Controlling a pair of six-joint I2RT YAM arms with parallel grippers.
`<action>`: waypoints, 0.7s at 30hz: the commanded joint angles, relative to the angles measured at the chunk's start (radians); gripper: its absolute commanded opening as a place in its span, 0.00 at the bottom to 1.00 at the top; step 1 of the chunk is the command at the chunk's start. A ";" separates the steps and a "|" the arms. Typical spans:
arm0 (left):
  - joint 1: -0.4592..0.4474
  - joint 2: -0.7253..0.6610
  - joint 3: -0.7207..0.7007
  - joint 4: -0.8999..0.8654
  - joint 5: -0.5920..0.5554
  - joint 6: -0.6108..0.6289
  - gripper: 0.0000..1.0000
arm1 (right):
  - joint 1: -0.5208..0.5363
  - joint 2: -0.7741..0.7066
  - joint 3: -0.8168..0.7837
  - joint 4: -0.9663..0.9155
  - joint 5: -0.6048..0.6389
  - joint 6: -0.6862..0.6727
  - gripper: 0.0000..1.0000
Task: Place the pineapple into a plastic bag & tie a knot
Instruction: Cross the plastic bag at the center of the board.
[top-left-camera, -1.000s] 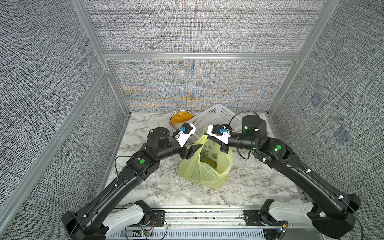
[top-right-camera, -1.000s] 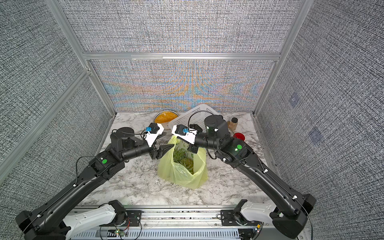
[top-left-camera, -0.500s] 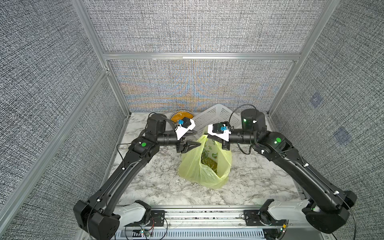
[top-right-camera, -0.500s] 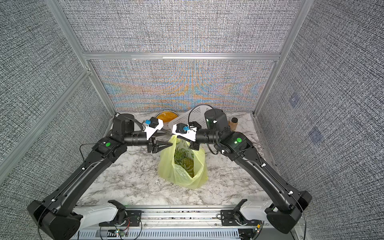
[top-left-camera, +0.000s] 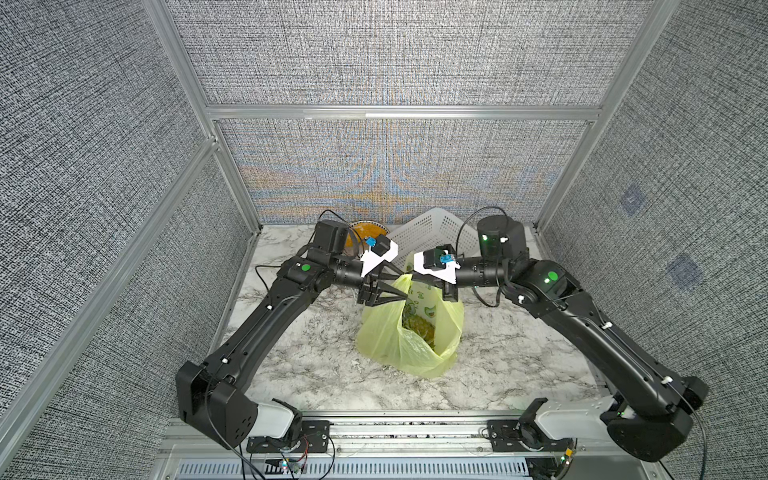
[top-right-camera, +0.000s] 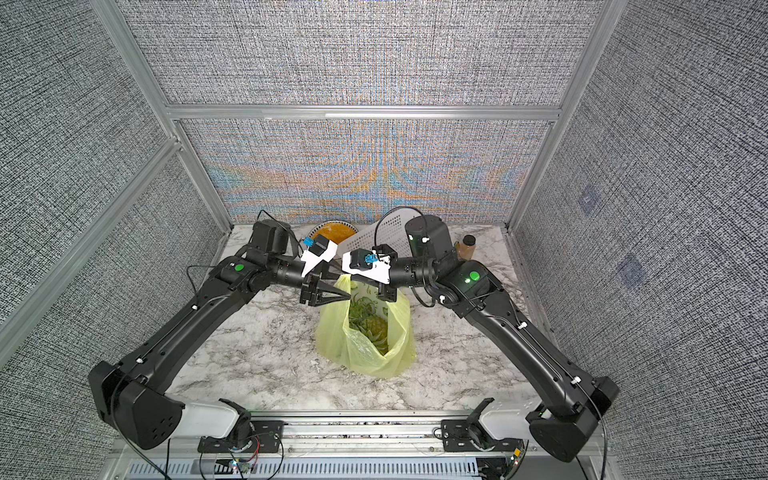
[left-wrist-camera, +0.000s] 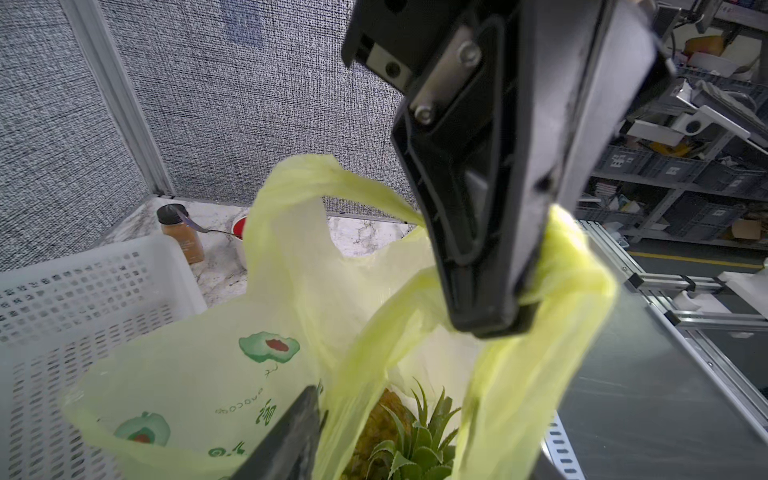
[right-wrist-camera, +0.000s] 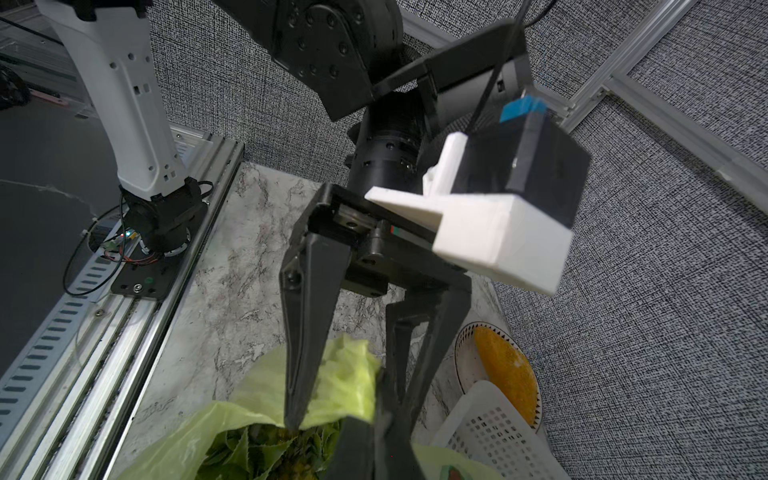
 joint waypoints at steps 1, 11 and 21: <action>0.001 0.038 0.022 0.018 0.053 0.053 0.53 | 0.001 0.001 0.007 -0.004 -0.056 -0.004 0.00; -0.020 0.091 0.030 -0.013 0.077 0.096 0.43 | -0.010 -0.003 -0.021 0.054 -0.088 0.019 0.00; -0.034 0.031 -0.015 0.014 -0.035 0.024 0.00 | -0.016 -0.086 -0.087 0.181 0.146 0.202 0.29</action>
